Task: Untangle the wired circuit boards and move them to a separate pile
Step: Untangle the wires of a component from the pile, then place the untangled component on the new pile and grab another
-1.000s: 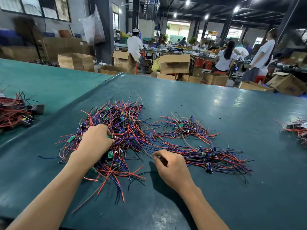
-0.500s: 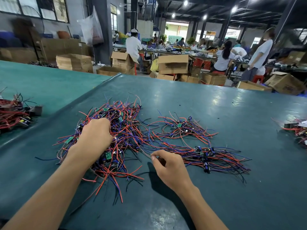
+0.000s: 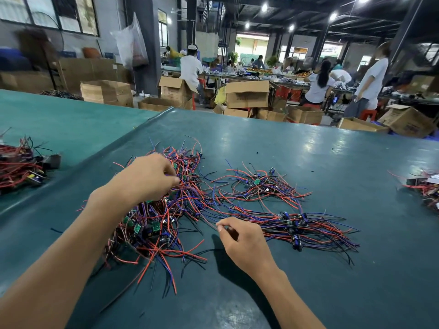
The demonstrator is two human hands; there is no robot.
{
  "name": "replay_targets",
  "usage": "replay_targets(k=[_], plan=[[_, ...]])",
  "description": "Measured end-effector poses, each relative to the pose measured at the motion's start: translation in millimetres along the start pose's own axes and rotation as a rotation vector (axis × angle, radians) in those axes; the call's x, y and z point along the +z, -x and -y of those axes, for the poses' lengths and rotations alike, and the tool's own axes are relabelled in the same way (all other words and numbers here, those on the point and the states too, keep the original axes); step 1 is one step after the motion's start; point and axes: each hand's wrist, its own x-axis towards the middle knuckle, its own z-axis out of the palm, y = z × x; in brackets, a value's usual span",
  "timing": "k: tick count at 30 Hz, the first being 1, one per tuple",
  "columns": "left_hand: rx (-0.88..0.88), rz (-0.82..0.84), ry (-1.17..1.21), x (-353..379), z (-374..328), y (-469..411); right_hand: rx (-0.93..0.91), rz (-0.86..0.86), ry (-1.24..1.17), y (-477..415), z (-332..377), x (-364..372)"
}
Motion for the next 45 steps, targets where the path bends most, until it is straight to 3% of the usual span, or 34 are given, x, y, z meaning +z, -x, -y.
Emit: replay_targets(k=[4,8,14,18,21,25,28,34,40,43,45], plan=[[0.042,-0.078,0.422,-16,-10,6,-0.033,-0.025,-0.014,-1,-1,0],[0.087,-0.149,0.496,-35,-15,11,-0.021,-0.008,-0.026,-1,-2,0],[0.159,0.033,1.038,-33,-24,24,-0.04,-0.034,-0.046,-1,-3,-1],[0.092,0.119,1.261,-3,-27,28,0.012,-0.096,-0.221,-1,-3,-2],[0.015,0.224,1.357,34,-30,31,0.027,-0.146,-0.342,0,0,-4],[-0.078,0.478,1.473,76,-29,33,0.094,-0.133,-0.702,-3,3,-9],[-0.124,0.542,1.48,94,-32,35,0.174,-0.102,-0.913,-4,-3,-16],[-0.216,0.496,1.546,106,-36,33,0.313,-0.101,-0.982,-9,-3,-16],[-0.373,0.758,1.737,102,-28,37,0.402,-0.07,-1.131,-10,-3,-24],[-0.199,0.74,1.633,108,-26,40,0.396,-0.04,-1.119,-10,0,-23],[-0.087,0.605,1.567,111,-27,41,0.4,-0.048,-1.058,-11,0,-21]])
